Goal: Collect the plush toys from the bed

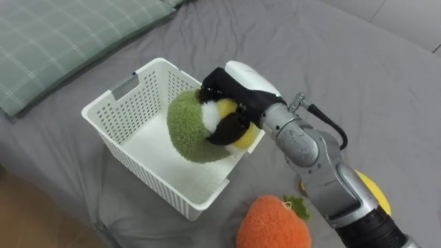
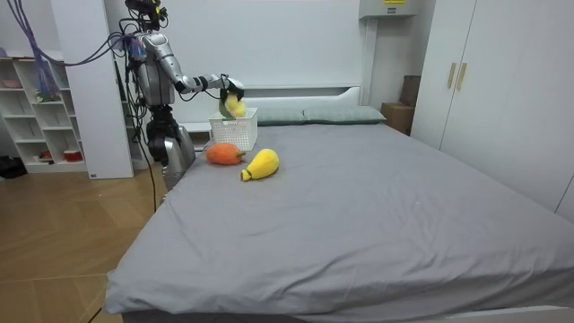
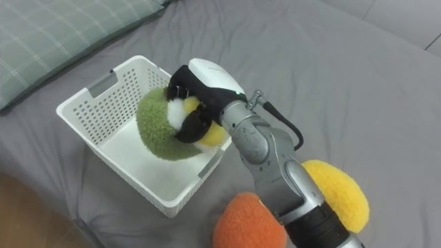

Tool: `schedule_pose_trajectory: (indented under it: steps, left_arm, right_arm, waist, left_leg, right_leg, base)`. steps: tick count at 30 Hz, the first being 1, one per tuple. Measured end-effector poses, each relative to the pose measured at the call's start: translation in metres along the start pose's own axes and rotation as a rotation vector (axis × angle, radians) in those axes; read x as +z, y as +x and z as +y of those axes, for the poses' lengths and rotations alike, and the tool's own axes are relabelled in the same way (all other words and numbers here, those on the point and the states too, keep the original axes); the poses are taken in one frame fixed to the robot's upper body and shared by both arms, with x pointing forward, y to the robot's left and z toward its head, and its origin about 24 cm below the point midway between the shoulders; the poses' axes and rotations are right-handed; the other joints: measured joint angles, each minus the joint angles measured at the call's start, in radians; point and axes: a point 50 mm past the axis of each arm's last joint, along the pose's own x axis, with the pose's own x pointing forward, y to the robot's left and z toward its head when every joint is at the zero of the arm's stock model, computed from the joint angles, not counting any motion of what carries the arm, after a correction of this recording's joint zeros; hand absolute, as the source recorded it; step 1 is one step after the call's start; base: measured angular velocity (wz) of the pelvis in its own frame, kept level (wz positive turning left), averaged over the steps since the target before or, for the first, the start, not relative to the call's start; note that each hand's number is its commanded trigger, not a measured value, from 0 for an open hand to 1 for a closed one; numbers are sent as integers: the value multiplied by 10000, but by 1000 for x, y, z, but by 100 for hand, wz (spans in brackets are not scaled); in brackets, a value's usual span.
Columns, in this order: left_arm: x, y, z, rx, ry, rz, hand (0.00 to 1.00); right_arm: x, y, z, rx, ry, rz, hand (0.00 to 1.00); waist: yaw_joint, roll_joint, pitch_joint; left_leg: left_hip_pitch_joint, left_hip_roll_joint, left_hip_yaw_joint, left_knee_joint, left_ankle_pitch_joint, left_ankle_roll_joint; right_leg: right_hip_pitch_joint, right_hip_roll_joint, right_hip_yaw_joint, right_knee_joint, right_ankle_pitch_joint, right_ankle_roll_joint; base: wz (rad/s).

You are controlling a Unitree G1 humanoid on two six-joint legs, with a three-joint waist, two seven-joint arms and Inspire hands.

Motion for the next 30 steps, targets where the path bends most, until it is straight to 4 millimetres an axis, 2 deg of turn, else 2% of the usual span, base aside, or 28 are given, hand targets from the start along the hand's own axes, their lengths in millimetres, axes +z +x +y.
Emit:
schedule_pose_trajectory:
  steps: [7,24,30]
  left_arm:
    - [7,1,-1,-10,-16,-169,0]
    - [5,1,2,102,-95,60,0]
    - [1,1,2,156,-397,271,0]
  right_arm:
    - [-1,0,0,-12,-41,27,0]
    - [-1,-1,-1,-62,-90,54,0]
    - [-7,-2,-9,-343,-1,230,0]
  waist:
    - [-2,5,2]
    - [-3,46,4]
    - [-169,272,-6]
  left_leg:
    - [8,9,8,-10,0,0]
    - [96,19,72,-31,0,2]
    - [138,15,115,-23,6,22]
  right_leg:
    - [-5,10,15,-1,17,3]
    - [17,14,95,12,33,5]
    - [22,-16,124,80,34,8]
  base:
    - [0]
    - [0]
    - [-1]
